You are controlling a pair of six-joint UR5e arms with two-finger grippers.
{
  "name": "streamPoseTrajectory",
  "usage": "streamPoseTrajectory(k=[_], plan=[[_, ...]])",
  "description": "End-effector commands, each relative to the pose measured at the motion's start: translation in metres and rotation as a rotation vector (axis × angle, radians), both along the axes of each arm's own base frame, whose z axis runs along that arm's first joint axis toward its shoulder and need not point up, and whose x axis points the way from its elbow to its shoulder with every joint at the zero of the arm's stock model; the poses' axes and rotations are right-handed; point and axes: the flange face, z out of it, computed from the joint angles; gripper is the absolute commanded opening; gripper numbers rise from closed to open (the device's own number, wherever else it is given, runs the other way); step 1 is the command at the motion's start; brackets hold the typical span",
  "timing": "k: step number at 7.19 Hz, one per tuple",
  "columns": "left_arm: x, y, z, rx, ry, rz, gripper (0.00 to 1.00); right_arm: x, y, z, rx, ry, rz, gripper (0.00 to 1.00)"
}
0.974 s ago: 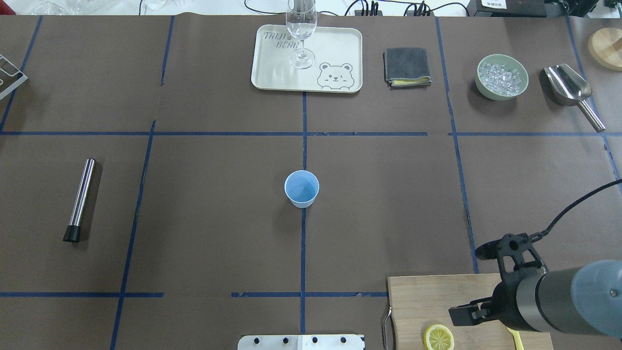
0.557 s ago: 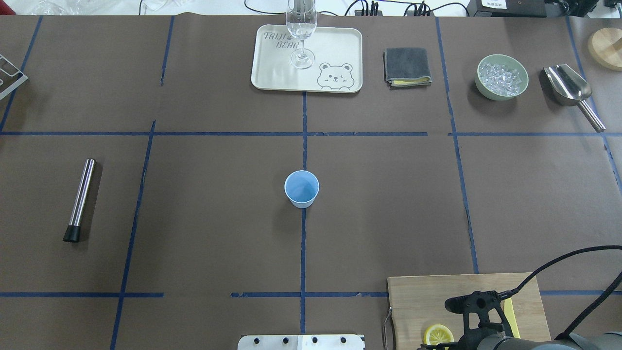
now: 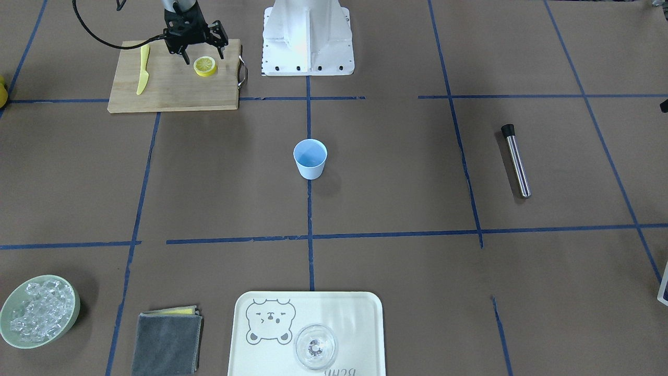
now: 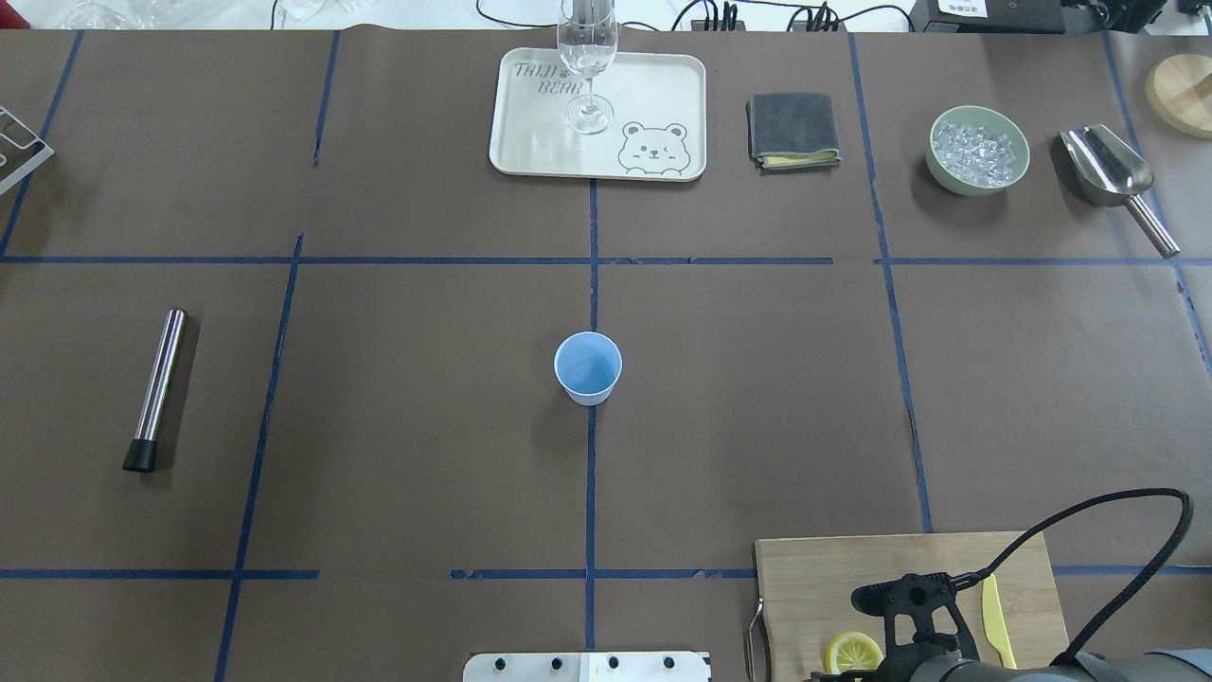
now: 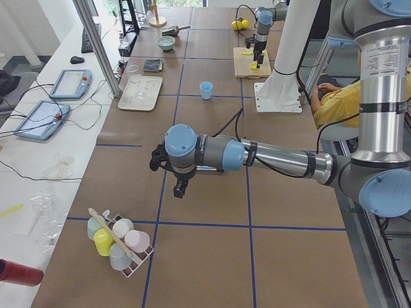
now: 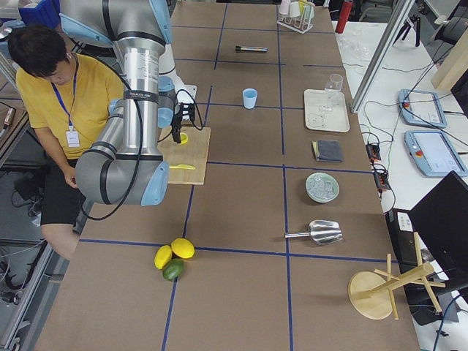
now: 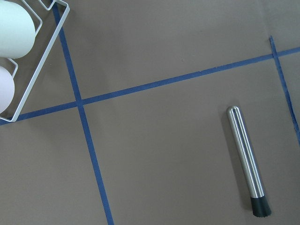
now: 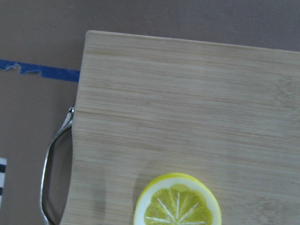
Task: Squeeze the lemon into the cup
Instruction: 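Move the right gripper down to the lemon slice on the cutting board, then grasp the lemon slice with the right gripper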
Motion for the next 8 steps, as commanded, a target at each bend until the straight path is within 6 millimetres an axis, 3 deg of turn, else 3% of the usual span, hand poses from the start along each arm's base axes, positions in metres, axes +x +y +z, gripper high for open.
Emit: streamPoseTrajectory(k=[1, 3, 8], plan=[[0.0, 0.0, -0.001, 0.001, 0.0, 0.0, 1.0, -0.004, 0.0, 0.007, 0.002, 0.014, 0.001, 0.99], [0.0, 0.0, -0.002, 0.004, 0.0, 0.0, 1.0, -0.011, 0.0, 0.005, 0.003, 0.007, 0.003, 0.95], [0.0, 0.001, -0.004, 0.007, 0.0, 0.0, 1.0, -0.008, -0.011, 0.009, 0.006, 0.015, 0.03, 0.77]])
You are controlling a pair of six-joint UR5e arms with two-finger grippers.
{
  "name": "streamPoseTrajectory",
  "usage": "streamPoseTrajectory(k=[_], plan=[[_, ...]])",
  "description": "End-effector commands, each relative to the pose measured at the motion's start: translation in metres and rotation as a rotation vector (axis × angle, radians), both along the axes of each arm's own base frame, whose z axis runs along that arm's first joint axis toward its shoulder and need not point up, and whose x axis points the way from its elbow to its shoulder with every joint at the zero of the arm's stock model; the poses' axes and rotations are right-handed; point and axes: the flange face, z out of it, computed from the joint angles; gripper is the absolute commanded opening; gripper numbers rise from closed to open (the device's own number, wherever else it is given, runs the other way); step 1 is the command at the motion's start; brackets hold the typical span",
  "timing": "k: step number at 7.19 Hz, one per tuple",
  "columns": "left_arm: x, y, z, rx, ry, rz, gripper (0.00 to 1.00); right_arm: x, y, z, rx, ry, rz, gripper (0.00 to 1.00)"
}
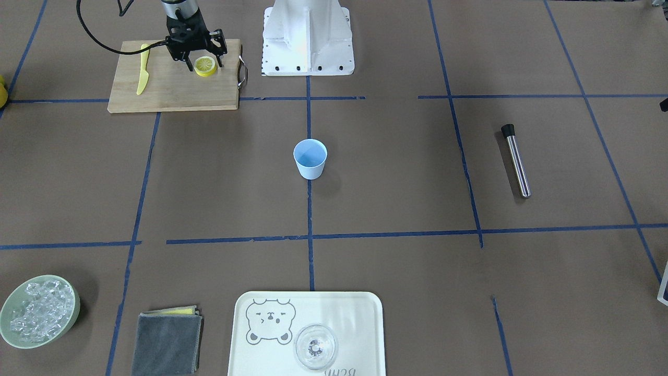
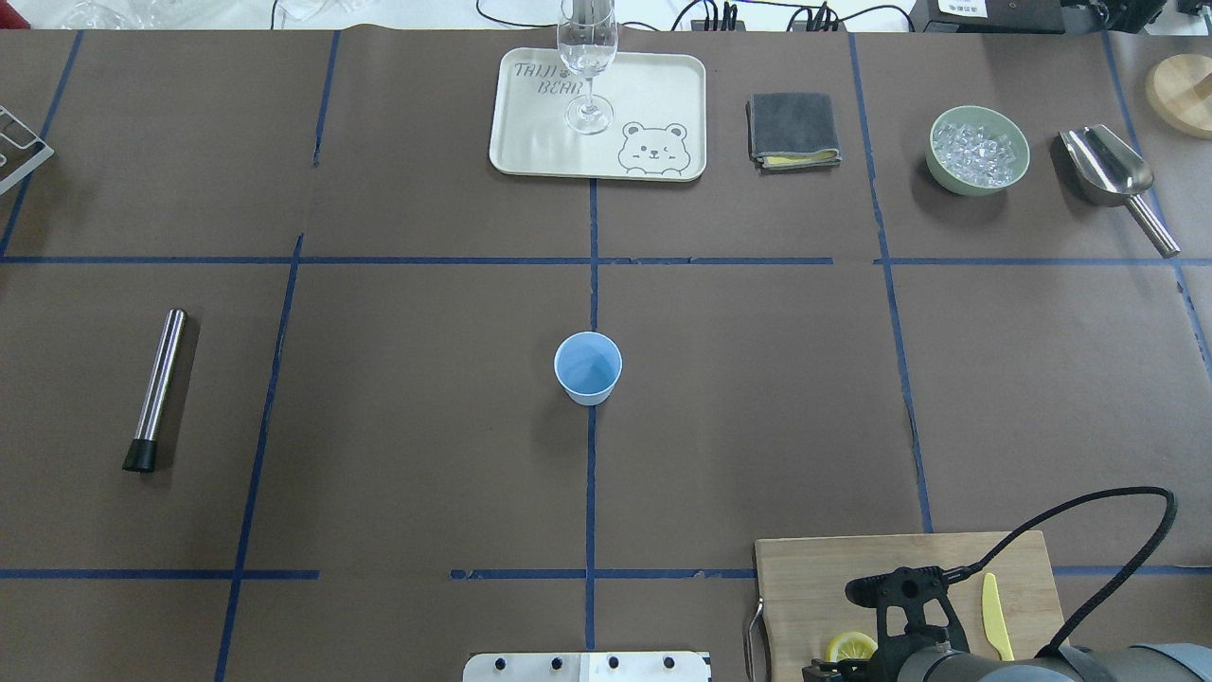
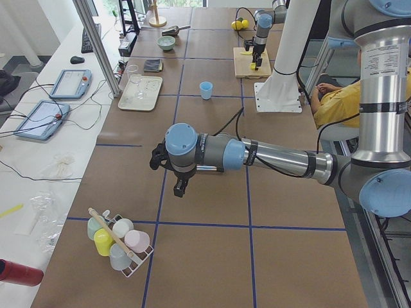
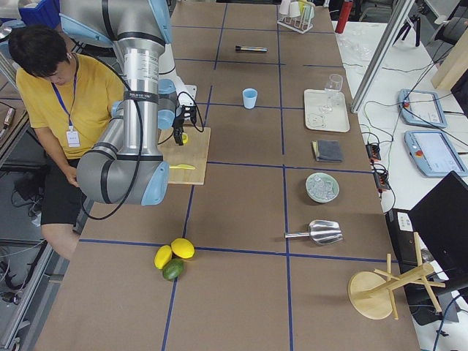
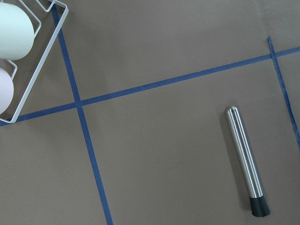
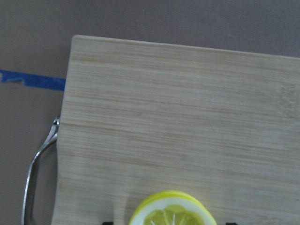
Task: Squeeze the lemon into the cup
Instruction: 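Grasp the lemon slice with the right gripper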
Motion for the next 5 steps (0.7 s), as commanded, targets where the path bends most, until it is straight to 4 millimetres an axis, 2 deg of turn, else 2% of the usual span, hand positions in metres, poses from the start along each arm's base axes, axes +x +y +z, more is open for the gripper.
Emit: streamPoseTrajectory(k=[1, 3, 4, 5], plan=[[0.0, 0.0, -0.001, 0.001, 0.0, 0.0, 1.0, 0.002, -0.005, -0.001, 0.0, -0.002, 0.011, 0.73], [0.0, 0.001, 0.001, -0.002, 0.0, 0.0, 1.0, 0.003, -0.007, -0.004, -0.001, -0.007, 0.016, 0.59], [0.0, 0.002, 0.001, -0.004, 0.0, 0.0, 1.0, 0.007, -0.013, -0.004, -0.001, -0.007, 0.029, 0.55], [0.0, 0.003, 0.002, -0.005, 0.0, 0.0, 1.0, 0.013, -0.02, -0.01, -0.003, -0.016, 0.044, 0.55]])
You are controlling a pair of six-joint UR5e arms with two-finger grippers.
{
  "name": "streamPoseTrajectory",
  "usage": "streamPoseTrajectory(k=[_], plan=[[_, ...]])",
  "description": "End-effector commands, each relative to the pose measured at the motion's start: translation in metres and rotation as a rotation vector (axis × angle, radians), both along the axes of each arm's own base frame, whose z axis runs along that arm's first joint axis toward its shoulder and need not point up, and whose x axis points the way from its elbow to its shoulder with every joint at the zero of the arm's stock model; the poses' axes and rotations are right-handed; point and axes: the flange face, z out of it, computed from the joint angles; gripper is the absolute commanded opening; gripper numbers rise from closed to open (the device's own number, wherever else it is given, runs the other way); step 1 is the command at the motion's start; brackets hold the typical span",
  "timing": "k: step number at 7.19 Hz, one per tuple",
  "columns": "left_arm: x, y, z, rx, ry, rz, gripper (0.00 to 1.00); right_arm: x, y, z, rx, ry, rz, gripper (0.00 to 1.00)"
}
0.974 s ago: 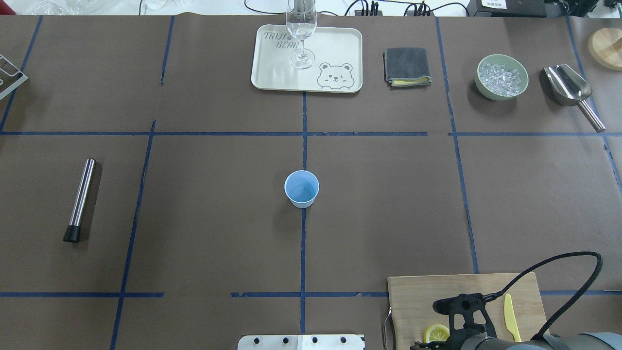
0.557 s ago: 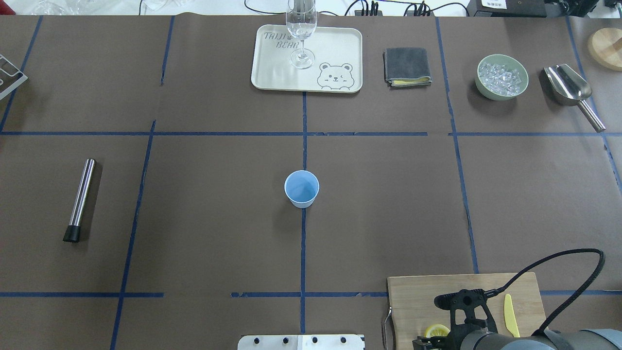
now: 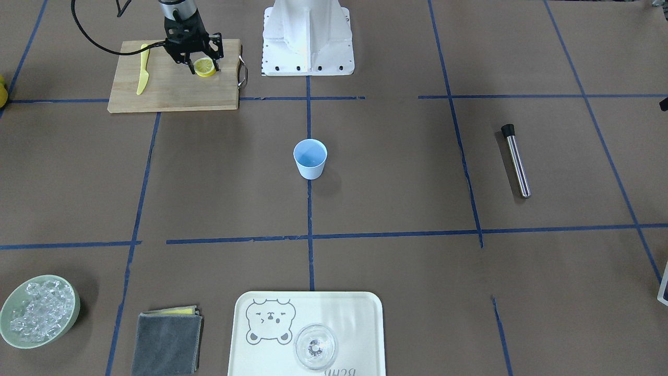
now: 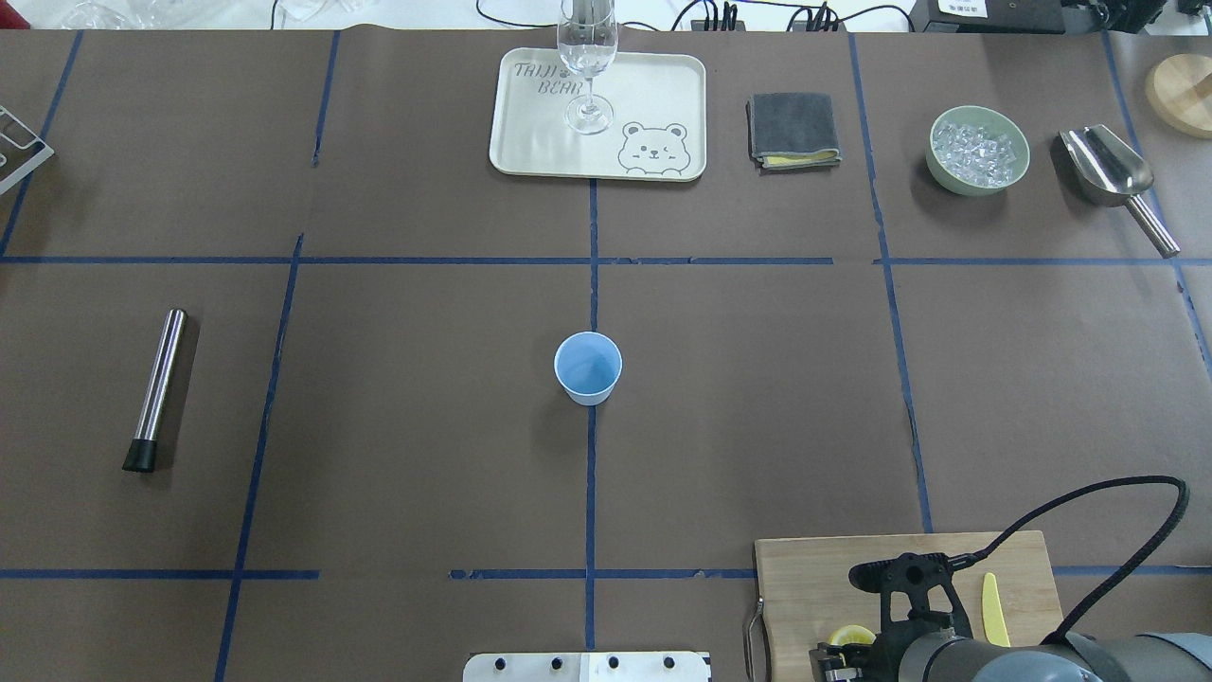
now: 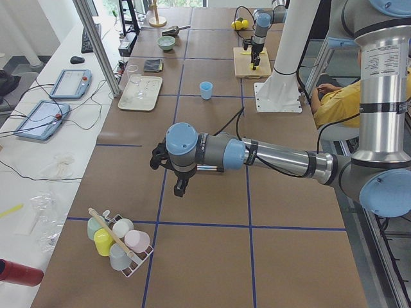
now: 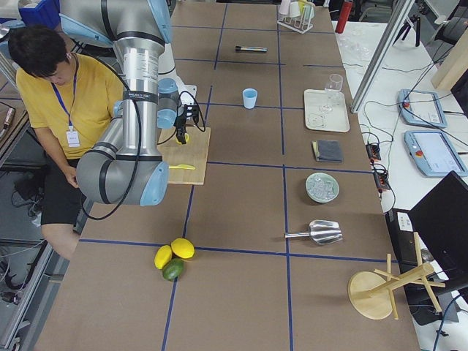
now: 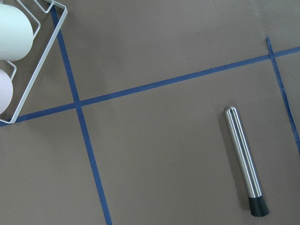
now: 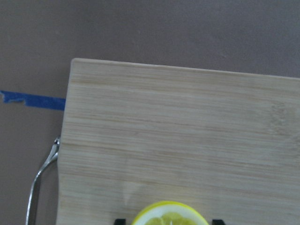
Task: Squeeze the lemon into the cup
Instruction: 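Grasp the lemon slice with the right gripper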
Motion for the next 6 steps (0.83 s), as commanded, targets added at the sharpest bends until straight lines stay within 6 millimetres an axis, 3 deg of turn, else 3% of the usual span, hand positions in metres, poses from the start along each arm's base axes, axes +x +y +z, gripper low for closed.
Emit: streamPoseTrajectory(k=[1, 3, 6], plan=[[0.0, 0.002, 0.001, -0.004, 0.0, 0.0, 1.0, 0.012, -0.009, -0.01, -0.003, -0.015, 0.017, 0.55], [-0.001, 0.003, 0.001, -0.004, 0.0, -0.002, 1.0, 0.015, -0.009, -0.017, -0.005, -0.028, 0.018, 0.55], [-0.001, 0.004, 0.001, -0.004, 0.0, -0.003, 1.0, 0.04, -0.01, -0.021, -0.004, -0.026, 0.017, 0.55]])
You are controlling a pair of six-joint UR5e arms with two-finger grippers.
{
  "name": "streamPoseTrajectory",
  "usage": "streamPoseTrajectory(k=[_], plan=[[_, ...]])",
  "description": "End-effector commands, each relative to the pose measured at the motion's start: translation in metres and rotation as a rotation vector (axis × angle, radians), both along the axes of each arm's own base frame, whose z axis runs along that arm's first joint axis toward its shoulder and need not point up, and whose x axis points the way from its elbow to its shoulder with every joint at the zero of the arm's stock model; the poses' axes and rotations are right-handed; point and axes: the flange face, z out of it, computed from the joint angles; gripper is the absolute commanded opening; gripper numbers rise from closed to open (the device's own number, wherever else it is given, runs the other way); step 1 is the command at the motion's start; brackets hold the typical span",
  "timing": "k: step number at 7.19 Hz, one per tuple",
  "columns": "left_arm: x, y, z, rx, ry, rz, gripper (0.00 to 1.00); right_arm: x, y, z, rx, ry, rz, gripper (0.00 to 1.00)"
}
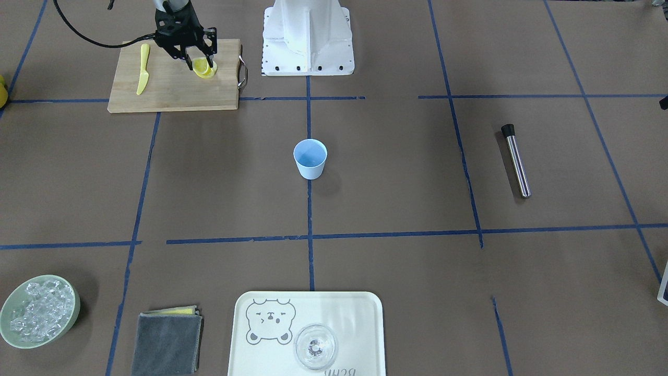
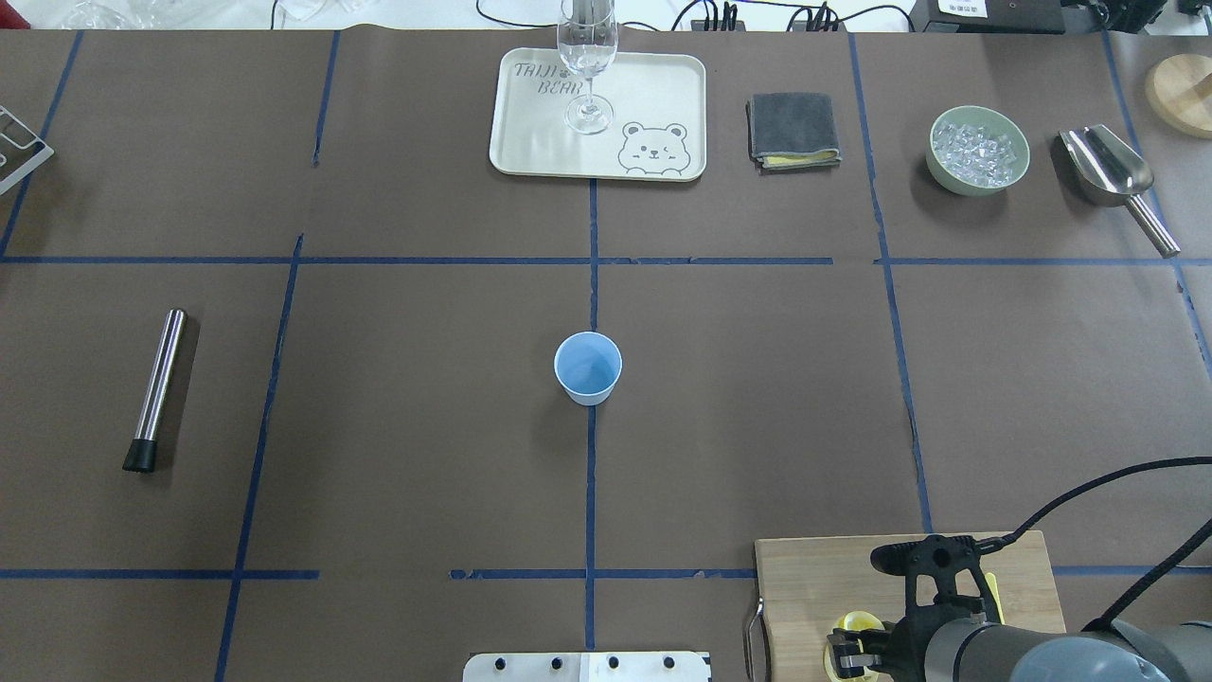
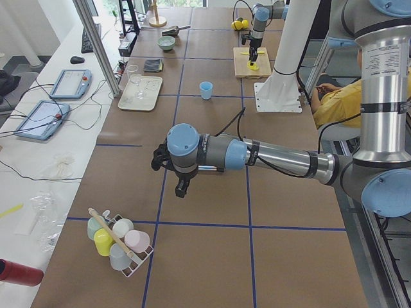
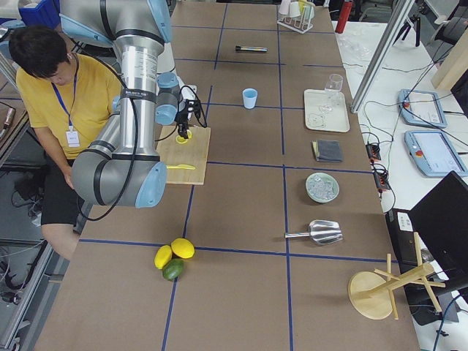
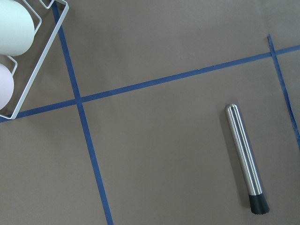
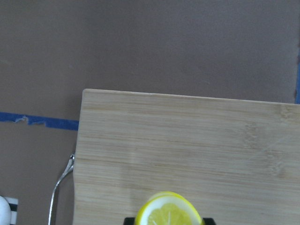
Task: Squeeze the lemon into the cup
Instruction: 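Grasp the lemon slice with the right gripper, then carry the lemon slice with the right gripper over the blue cup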
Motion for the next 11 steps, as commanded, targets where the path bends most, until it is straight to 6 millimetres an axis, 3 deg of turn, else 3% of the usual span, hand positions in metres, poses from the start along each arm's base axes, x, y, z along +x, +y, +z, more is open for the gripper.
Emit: streamPoseTrajectory(k=[1, 8, 9, 11], plan=[[0.0, 0.0, 0.0, 0.002, 0.001, 0.0, 1.0, 0.009, -0.001, -0.003, 0.0, -0.003, 0.002, 0.55], [0.0, 0.001, 0.001, -0.002, 0.0, 0.0, 1.0, 0.037, -0.017, -0.044, -0.002, -0.044, 0.04, 0.56], [0.0, 0.001, 0.001, -0.002, 0.001, 0.002, 1.0, 0.031, -0.023, -0.06, -0.015, -0.087, 0.045, 0.56], [0.0, 0.001, 0.001, -0.002, 0.0, 0.0, 1.0, 0.013, -0.053, -0.088, -0.027, -0.162, 0.097, 0.56]])
